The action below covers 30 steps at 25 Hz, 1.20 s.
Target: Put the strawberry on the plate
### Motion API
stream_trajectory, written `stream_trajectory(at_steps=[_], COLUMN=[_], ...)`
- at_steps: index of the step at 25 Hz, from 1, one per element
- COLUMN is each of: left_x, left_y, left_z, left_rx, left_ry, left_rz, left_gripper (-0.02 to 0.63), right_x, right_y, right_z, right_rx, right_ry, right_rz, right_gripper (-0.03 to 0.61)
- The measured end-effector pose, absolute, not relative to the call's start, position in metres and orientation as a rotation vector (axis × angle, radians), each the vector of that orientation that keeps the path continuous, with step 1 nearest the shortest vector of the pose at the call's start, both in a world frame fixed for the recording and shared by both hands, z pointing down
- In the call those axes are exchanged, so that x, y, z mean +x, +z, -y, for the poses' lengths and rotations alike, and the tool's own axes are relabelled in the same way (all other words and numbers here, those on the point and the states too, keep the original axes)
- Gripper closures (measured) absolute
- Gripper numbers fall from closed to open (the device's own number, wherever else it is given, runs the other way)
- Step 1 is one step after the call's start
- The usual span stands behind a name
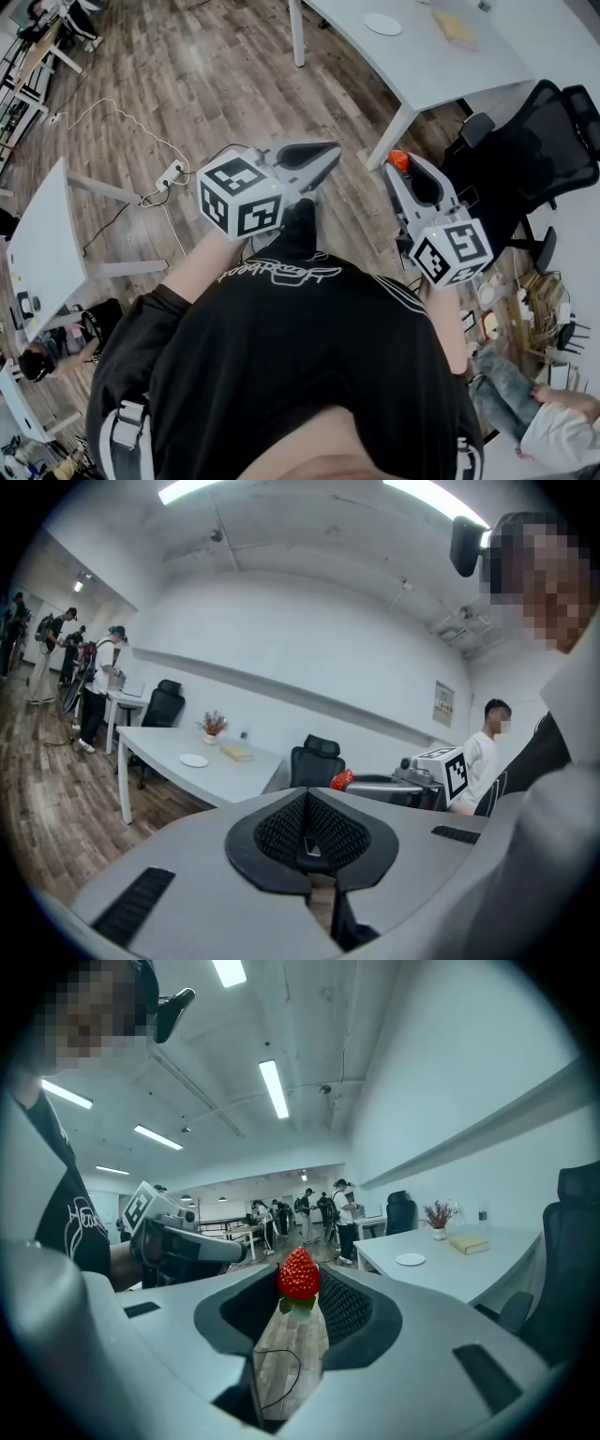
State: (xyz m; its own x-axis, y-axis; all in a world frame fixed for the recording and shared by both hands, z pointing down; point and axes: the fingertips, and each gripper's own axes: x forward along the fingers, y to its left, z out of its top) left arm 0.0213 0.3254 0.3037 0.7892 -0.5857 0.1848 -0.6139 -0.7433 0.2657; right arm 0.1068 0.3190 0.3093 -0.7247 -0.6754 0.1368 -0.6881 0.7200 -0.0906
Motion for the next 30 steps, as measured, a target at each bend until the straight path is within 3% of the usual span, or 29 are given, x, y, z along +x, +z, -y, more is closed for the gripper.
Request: stream_trajectory(at_steps=[22, 30], left_x=[-0.055, -0.06], left_y=[0.326, 0.317], left_z=[0.026, 0.1], left_rx=[2.612, 2.649], left_ry=[0.165, 0.171], left_rz=[0.776, 0.711], left_gripper=[0.606, 0.606], right_x=[0.046, 0.038], right_y=[0.33, 0.321], right_z=[0.018, 0.089], right_rx=[1.262, 1.347], right_ry=[0.336, 0.32], right_rz=[2.655, 2.616], right_gripper=[0.451, 0.451])
